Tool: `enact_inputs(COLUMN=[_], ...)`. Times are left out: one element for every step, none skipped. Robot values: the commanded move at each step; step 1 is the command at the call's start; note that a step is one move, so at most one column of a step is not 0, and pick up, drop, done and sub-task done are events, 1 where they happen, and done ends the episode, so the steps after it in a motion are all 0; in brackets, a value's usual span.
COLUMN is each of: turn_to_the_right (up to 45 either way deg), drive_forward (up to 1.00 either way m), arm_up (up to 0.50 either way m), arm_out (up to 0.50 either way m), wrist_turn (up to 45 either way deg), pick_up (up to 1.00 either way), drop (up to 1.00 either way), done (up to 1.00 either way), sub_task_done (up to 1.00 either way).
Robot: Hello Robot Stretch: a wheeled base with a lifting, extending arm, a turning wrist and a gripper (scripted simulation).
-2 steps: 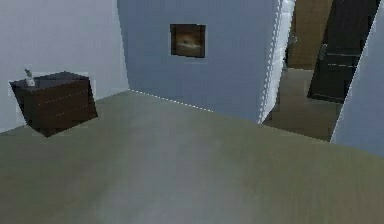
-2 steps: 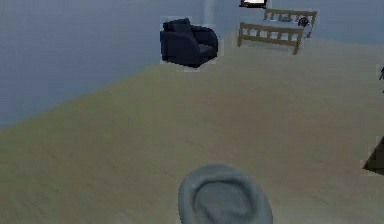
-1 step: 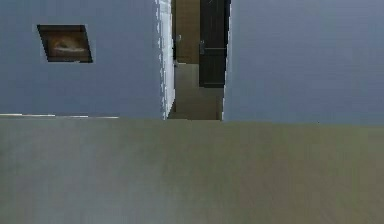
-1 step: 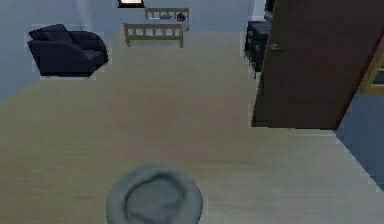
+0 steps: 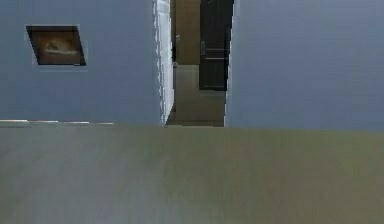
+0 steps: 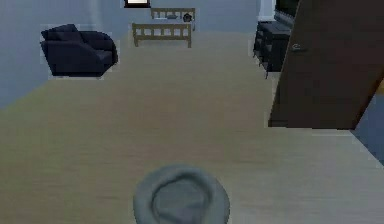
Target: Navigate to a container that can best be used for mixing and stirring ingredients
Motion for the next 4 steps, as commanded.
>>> enact_inputs(turn_to_the_right=[9.0, 0.0, 39.0, 0.0], drive_forward=[0.0, 0.5, 0.0, 0.7], arm_up=[0.0, 0.0, 0.0, 0.0], arm_out=[0.0, 0.0, 0.0, 0.0], wrist_turn=[0.0, 0.0, 0.0, 0.0], pick_up=[0.0, 0.0, 0.0, 0.0], drop=[0.0, 0.0, 0.0, 0.0], done=[0.0, 0.0, 0.0, 0.0], sub_task_done=[0.0, 0.0, 0.0, 0.0])
